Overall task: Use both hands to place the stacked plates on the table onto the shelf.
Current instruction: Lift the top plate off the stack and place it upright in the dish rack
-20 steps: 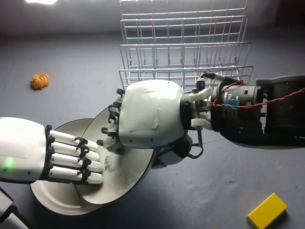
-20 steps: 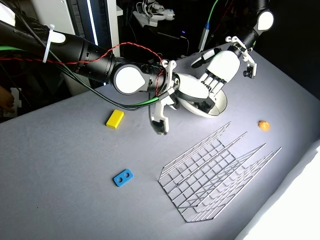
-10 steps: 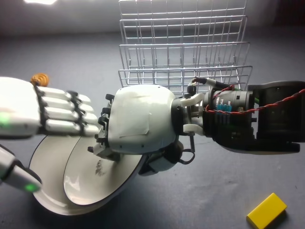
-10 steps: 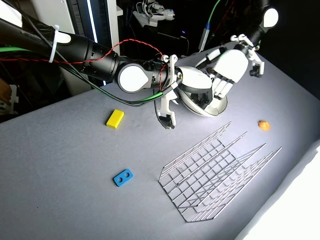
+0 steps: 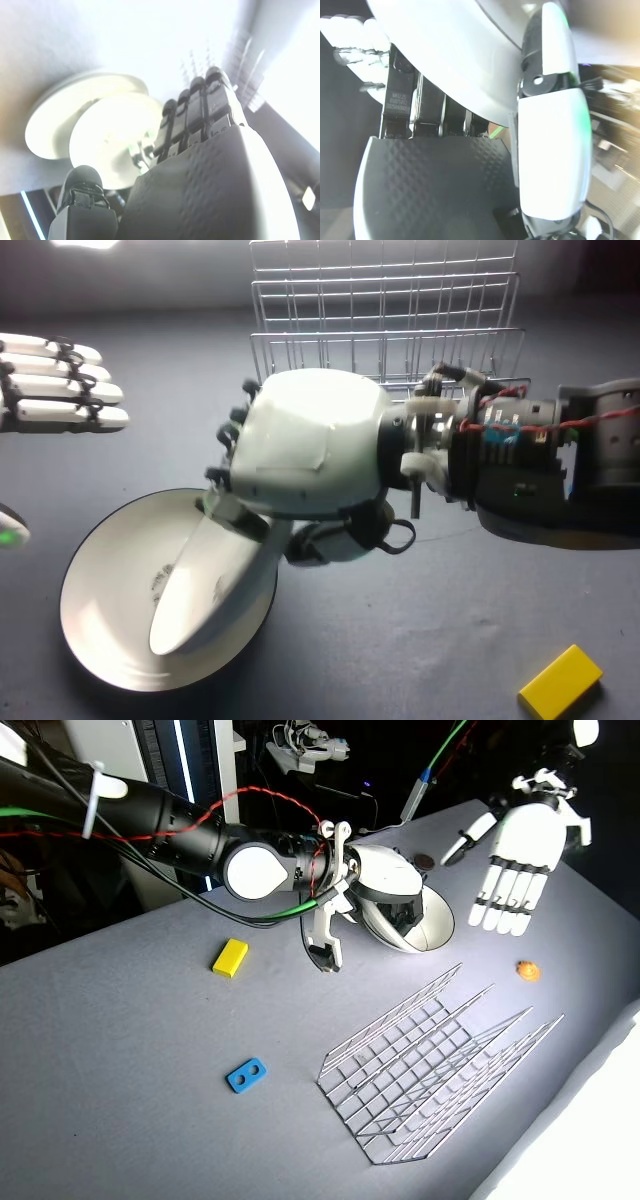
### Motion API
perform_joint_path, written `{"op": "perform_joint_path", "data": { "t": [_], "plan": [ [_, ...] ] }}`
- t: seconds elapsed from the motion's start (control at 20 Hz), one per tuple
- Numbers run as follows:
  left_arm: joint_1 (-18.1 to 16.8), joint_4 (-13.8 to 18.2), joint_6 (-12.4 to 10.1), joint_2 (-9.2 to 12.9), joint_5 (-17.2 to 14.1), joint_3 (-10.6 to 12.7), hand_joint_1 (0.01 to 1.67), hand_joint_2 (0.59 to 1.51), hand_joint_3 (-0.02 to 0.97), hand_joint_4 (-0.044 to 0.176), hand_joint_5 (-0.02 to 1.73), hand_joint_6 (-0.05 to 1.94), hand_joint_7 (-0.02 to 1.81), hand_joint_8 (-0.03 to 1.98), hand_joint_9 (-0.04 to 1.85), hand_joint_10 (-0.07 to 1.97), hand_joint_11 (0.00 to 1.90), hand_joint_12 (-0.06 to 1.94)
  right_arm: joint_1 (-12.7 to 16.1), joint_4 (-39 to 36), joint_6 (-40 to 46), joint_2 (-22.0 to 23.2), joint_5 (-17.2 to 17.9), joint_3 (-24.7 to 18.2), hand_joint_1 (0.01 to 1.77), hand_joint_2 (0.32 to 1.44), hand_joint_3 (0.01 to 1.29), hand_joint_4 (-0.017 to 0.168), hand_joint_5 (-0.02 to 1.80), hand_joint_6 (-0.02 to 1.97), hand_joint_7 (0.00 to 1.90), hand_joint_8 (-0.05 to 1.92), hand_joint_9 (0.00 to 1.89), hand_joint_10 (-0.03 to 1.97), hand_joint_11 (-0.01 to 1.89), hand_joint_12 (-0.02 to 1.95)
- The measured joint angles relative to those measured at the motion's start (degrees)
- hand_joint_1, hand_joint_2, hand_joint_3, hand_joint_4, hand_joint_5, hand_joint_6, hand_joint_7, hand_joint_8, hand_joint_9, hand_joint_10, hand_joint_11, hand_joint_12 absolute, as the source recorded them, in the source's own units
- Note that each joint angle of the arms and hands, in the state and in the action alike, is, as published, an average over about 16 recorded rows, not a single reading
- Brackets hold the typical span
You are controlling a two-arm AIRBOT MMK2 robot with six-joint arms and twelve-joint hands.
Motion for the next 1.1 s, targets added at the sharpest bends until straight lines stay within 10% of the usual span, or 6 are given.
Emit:
{"op": "perform_joint_path", "data": {
  "t": [1.1],
  "plan": [
    [-1.8, 0.5, 1.0, 2.3, 1.0, 3.2, 0.02, 1.094, 0.013, -0.003, 0.02, 0.02, 0.01, -0.02, 0.02, 0.01, 0.02, 0.01, 8.0, 8.8, -3.0, 10.7, 5.3, -8.9, 1.29, 1.01, 0.01, -0.005, 0.83, 1.03, 0.97, 1.07, 1.01, 0.93, 0.83, 1.14]
  ]
}}
